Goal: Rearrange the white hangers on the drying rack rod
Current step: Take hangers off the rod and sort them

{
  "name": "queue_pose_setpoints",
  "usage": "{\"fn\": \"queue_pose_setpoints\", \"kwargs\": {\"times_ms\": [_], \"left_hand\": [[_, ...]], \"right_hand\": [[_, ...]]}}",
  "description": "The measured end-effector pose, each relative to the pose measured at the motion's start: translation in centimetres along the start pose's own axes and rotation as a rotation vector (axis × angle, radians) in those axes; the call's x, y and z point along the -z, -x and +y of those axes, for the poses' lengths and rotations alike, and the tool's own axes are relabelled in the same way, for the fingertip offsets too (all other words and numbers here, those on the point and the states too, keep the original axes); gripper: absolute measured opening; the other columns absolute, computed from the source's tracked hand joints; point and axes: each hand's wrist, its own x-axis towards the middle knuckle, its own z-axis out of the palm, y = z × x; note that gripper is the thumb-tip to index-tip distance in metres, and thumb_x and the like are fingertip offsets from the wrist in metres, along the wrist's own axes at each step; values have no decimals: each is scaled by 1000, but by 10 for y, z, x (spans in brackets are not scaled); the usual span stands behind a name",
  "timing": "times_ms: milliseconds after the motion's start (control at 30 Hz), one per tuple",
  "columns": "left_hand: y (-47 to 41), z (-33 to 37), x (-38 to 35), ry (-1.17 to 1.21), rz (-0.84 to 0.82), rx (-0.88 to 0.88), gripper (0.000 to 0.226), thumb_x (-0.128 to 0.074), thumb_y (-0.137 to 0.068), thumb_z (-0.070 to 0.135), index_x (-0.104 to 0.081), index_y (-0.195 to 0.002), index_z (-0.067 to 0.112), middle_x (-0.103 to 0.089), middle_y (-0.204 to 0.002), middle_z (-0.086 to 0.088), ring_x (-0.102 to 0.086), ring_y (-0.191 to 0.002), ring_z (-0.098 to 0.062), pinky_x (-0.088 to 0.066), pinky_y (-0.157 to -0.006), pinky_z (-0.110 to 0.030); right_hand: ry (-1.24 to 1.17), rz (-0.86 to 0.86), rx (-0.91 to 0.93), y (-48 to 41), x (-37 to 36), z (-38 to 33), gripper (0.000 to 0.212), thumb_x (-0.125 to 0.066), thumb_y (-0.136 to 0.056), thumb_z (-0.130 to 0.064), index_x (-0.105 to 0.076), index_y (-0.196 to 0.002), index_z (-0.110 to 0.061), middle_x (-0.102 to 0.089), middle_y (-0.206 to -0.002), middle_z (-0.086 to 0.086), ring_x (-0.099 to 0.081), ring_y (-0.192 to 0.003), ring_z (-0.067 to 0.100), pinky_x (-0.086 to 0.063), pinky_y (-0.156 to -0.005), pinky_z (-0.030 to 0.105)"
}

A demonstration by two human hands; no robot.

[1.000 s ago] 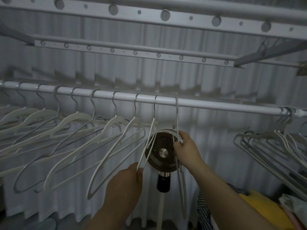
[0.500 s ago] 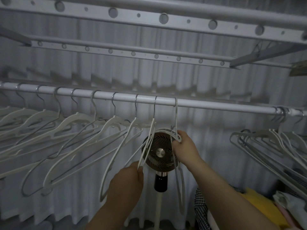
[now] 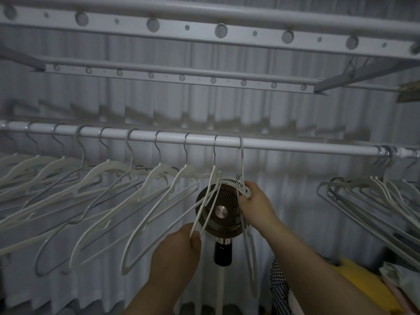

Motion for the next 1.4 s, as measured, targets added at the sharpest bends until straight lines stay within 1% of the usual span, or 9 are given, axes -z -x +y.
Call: {"fn": "queue_pose_setpoints", "kwargs": {"times_ms": [100, 233, 333, 500, 933, 1100, 1167, 1300, 1400], "left_hand": [[3, 0, 4, 26, 86, -12, 27, -40, -92, 40, -53, -109, 24, -67, -92, 3, -62, -90, -18, -39, -68, -23], [1, 0, 11, 47, 142, 2, 36, -44, -90, 40, -49, -123, 26, -68, -103, 5, -62, -98, -16, -34, -68, -20], [-1, -2, 12, -4, 104, -10, 27, -41, -93, 31, -55, -112, 19, -69, -96, -2, -64, -89, -22, -41, -68, -24], [0, 1, 11, 11, 36, 57, 25, -32, -96, 27, -51, -85, 15, -69, -85, -7, -66, -71, -27, -51, -68, -33], [3, -6, 16, 9, 108, 61, 24, -40, -93, 29, -56, -106, 17, -62, -73, 6, -64, -80, -24, -41, -61, -27], [7, 5, 25, 14, 141, 91, 44, -51, -87, 39, -49, -127, 20, -65, -115, -2, -59, -108, -22, -43, -77, -28], [9, 16, 28, -4, 220, 45, 45, -58, -83, 35, -55, -123, 12, -62, -120, -8, -56, -111, -27, -44, -87, -34], [12, 50, 29, 31, 384, -78, 35, -60, -82, 33, -66, -105, 7, -68, -98, -10, -61, -94, -33, -47, -82, -42], [14, 86, 16, 166, 407, -84, 18, -60, -84, 20, -68, -96, 9, -60, -75, 1, -58, -76, -27, -46, -69, -34]], "right_hand": [[5, -5, -7, -1, -1, -1, 38, -45, -90, -14, -43, -128, -17, -57, -83, -3, -56, -68, 12, -42, -53, 17], [56, -5, 2, 0, -2, -3, 38, -44, -90, -15, -43, -128, -17, -61, -84, 2, -56, -63, 10, -41, -51, 15], [119, 3, 39, -1, -5, -4, 34, -43, -89, -13, -47, -123, -14, -61, -85, 5, -55, -75, 18, -39, -66, 23], [144, -8, 53, -2, -9, -5, 35, -42, -88, -9, -47, -122, -14, -63, -91, 10, -56, -73, 22, -42, -62, 26], [73, -2, 156, -3, -22, -7, 35, -43, -88, -6, -48, -123, -8, -64, -100, 19, -60, -88, 30, -39, -62, 23], [21, -6, 155, -4, -14, -2, 35, -54, -88, -31, -50, -118, -12, -61, -91, -1, -52, -71, 4, -40, -61, 2], [16, 11, 119, -5, -3, 2, 48, -53, -86, -43, -46, -124, -15, -63, -108, 3, -59, -91, 14, -47, -84, 23], [69, 75, 97, -7, 44, 12, 45, -51, -88, -43, -49, -125, -17, -62, -113, 6, -58, -103, 21, -38, -78, 22], [56, 115, 97, -7, 104, 25, 30, -53, -88, -30, -60, -111, -12, -61, -72, 2, -59, -71, 16, -40, -63, 20]]}}
